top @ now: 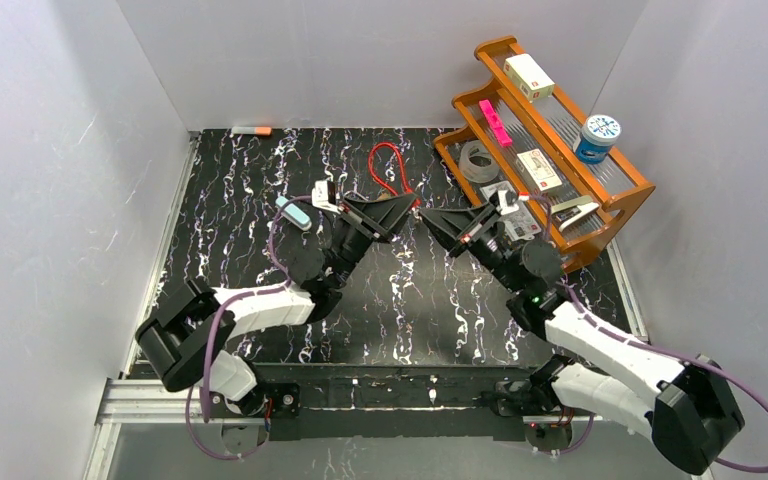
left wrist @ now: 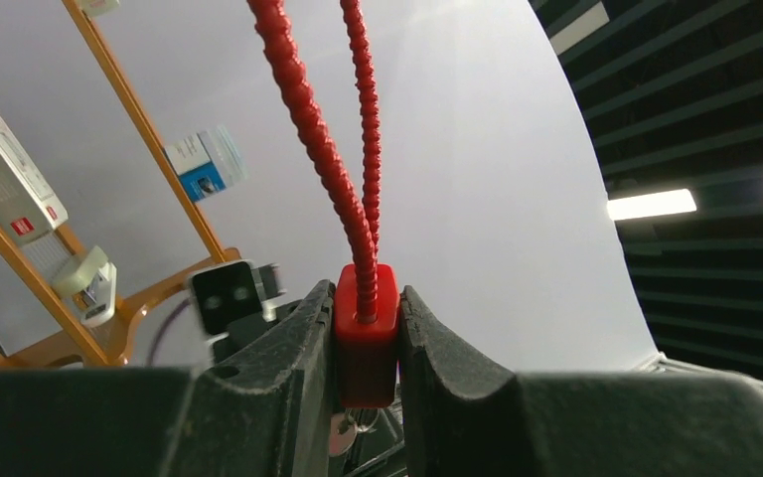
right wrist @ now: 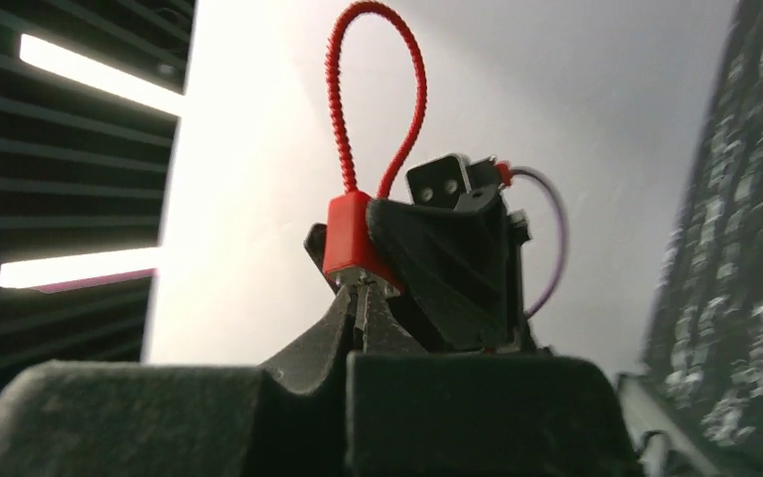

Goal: Unlock with the key
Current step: Unlock the lock.

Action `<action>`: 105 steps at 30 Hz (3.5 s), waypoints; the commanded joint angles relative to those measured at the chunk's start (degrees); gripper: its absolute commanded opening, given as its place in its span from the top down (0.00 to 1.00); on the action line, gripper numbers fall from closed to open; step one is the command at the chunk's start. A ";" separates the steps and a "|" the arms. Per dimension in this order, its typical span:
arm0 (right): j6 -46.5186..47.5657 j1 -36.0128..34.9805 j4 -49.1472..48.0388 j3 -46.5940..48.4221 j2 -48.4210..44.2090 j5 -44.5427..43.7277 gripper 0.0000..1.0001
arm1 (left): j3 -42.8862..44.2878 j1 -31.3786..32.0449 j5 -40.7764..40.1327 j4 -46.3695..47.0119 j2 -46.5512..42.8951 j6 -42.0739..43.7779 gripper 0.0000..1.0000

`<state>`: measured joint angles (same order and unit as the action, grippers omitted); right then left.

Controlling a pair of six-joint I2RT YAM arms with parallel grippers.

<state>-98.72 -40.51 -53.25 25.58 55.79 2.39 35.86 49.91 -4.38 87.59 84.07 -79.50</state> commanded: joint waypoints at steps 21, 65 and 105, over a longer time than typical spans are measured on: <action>43.39 -0.47 33.50 26.98 8.80 -8.91 0.99 | 7.22 6.04 1.36 -18.43 -3.55 0.28 1.00; 36.17 -1.08 13.62 9.76 -3.20 -5.21 0.77 | 3.41 -2.95 -2.37 -13.68 -6.55 -1.08 1.00; 30.85 -1.07 7.97 12.06 0.23 0.64 0.98 | 3.60 -3.33 0.14 -7.18 -4.06 -5.70 1.00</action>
<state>-65.10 -41.52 -41.41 35.18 55.79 1.34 39.00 46.96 -6.09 72.79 78.85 -82.72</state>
